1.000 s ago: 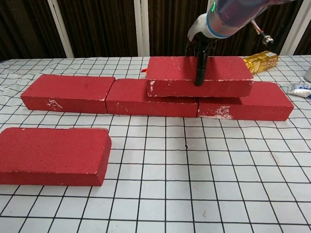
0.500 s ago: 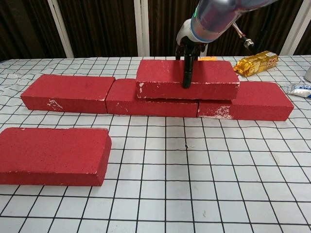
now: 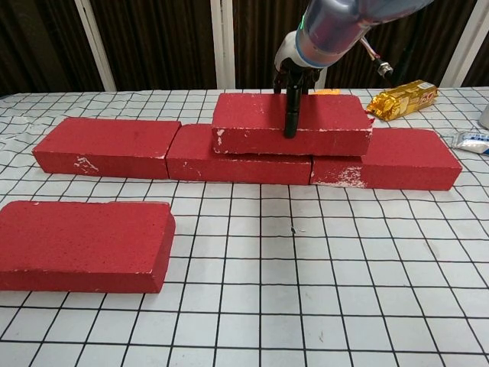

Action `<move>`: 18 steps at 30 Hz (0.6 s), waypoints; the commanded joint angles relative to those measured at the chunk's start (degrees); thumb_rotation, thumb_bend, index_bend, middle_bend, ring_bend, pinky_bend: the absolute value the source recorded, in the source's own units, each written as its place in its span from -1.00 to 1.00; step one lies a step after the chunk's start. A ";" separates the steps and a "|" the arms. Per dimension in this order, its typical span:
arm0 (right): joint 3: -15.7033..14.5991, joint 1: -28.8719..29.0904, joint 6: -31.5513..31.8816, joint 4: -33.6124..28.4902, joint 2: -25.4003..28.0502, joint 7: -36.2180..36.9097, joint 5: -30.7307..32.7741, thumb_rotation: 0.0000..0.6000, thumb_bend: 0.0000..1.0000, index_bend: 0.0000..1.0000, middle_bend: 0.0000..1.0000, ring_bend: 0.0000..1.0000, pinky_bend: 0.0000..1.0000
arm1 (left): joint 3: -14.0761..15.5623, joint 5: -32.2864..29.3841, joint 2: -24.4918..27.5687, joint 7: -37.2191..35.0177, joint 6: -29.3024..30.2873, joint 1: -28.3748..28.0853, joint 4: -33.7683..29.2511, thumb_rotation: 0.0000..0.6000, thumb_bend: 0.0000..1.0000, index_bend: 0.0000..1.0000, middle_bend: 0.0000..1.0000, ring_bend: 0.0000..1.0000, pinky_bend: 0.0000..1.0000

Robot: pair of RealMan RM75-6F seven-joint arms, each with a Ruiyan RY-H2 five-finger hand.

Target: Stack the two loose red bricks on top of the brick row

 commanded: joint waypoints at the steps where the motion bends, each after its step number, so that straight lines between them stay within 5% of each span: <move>1: -0.05 -0.14 -0.04 0.29 -0.29 -0.32 0.00 1.00 -0.68 -0.46 -0.53 -0.59 -1.00 | -0.02 -0.02 -0.03 0.05 0.09 0.01 -0.02 1.00 -1.00 -0.76 -0.97 -1.00 -0.96; 18: 0.74 -1.66 -0.60 0.73 -0.17 -1.29 -0.33 1.00 -0.68 -0.46 -0.53 -0.59 -1.00 | 0.04 -0.11 -0.20 0.49 0.34 0.02 -0.21 1.00 -1.00 -0.76 -0.97 -1.00 -0.96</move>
